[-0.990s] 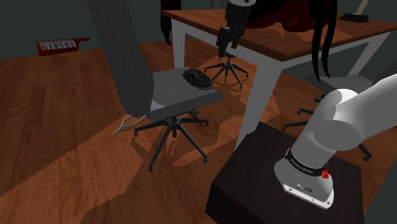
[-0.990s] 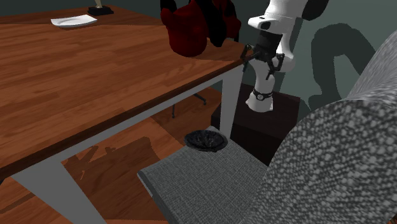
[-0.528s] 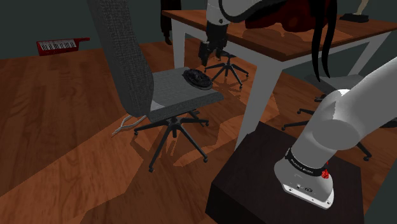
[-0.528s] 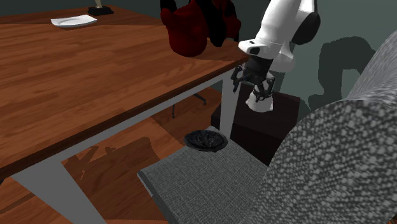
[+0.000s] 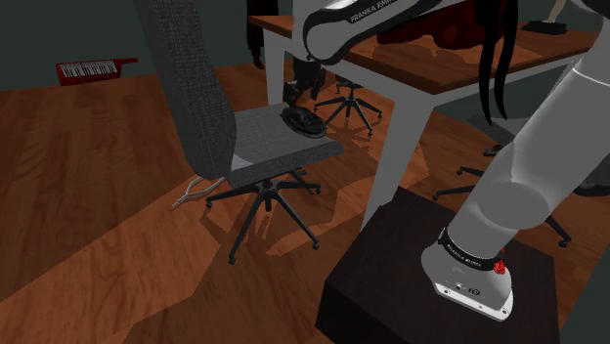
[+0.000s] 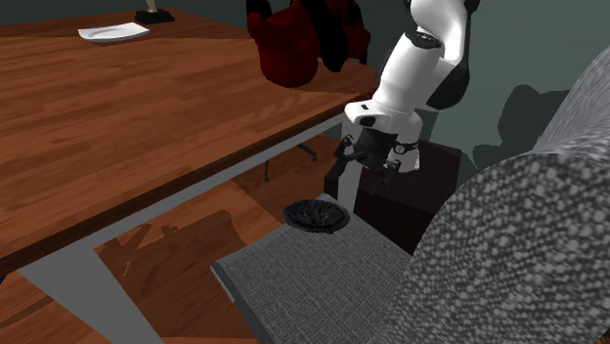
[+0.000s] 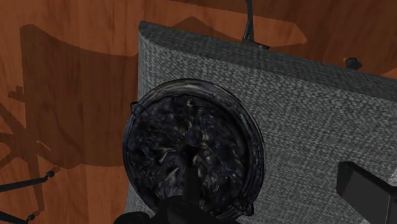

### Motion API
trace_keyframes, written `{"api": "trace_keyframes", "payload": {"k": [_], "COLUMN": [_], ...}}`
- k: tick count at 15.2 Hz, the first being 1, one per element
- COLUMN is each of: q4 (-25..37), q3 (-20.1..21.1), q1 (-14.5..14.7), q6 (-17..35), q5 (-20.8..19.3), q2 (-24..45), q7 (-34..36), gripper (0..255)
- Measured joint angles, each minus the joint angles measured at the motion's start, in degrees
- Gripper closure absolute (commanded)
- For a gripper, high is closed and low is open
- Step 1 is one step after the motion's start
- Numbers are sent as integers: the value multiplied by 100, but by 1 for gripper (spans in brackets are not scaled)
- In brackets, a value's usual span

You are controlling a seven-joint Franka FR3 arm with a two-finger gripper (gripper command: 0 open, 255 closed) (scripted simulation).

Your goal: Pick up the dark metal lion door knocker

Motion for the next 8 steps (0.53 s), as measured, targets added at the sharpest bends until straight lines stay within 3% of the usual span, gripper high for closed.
{"api": "trace_keyframes", "payload": {"k": [8], "q4": [990], "q3": [-68], "q1": [-37], "q6": [517], "q5": [-569], "q2": [1497], "q7": [614], "gripper": [0]}}
